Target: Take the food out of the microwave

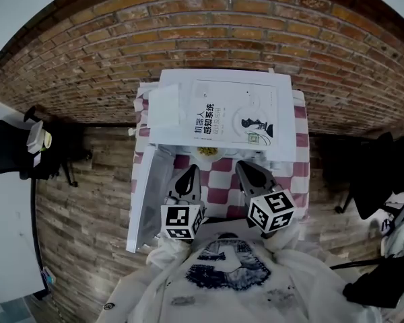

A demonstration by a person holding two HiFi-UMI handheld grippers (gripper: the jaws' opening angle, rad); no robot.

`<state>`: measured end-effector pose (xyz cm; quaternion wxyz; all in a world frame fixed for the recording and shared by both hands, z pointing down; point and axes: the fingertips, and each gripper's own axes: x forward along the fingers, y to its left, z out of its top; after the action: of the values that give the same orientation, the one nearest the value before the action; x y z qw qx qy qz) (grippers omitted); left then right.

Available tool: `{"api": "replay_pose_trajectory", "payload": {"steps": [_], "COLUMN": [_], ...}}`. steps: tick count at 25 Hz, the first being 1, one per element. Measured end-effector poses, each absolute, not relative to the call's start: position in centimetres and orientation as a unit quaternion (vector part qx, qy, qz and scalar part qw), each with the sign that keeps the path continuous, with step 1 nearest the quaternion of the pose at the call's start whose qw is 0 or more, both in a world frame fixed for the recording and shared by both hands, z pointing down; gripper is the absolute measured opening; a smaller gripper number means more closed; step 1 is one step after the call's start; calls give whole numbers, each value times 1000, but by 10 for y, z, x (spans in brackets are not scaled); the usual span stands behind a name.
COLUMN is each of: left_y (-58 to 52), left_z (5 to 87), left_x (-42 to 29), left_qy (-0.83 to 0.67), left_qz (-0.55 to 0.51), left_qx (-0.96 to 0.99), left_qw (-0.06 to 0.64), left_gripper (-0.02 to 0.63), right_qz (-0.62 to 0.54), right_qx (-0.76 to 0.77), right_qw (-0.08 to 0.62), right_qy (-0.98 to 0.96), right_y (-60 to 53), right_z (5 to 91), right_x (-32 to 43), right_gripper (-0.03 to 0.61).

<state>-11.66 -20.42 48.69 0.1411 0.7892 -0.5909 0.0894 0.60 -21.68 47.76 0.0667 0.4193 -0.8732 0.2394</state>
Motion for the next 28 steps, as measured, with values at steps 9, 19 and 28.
{"api": "replay_pose_trajectory", "payload": {"steps": [9,19,28], "left_y": [-208,-212,-220], "left_z": [502,543,581], "left_x": [-121,-121,-122], "left_qy": [-566,-550,-557], "left_qz": [74,42,32], "left_qx": [806,809,794], "left_qw": [156,200,242], "left_gripper": [8,8,9], "right_qz": [229,208,197], "right_qx": [442,448,443], "right_qw": [73,75,104], "right_qy": [-864,-866,-868], "right_y": [-211,-211,-219], "right_z": [492,520,559], "right_x": [-3,-8,-16], "right_gripper": [14,14,14]}}
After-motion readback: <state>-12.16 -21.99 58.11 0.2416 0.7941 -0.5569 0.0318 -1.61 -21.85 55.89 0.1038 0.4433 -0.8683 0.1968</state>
